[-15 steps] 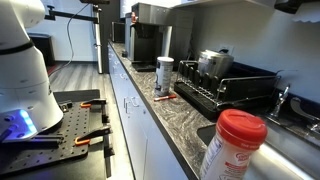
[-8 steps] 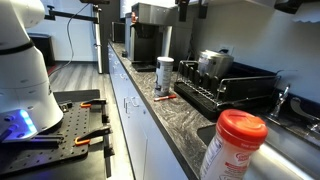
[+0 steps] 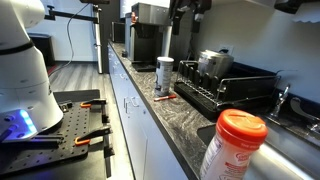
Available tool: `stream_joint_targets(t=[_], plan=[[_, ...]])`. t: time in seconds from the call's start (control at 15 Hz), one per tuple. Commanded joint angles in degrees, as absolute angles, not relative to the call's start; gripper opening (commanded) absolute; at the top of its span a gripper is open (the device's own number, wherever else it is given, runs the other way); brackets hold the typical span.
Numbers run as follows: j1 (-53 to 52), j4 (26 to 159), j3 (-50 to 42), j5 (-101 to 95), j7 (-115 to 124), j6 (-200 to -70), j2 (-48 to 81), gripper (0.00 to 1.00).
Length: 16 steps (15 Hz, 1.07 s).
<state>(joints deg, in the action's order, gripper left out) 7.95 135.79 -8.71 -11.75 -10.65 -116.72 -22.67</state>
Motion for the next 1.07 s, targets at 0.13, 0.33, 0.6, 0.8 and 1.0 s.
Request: stream_joint_targets(t=[0.13, 0.33, 0.6, 0.8, 1.0], plan=[[7.87, 135.66, -8.78, -11.76, -10.63, -116.58, -22.7, 1.0], [6.33, 138.59, -7.89, -10.77, -10.94, -118.48, -23.09, 1.0], [3.82, 143.33, -5.77, -10.9, -10.83, -121.67, -23.95, 1.0], [2.7, 145.91, -4.37, -11.36, -10.62, -124.08, -24.0, 1.0], [3.05, 148.34, -3.04, -13.55, -8.82, -128.47, -23.26, 1.0]])
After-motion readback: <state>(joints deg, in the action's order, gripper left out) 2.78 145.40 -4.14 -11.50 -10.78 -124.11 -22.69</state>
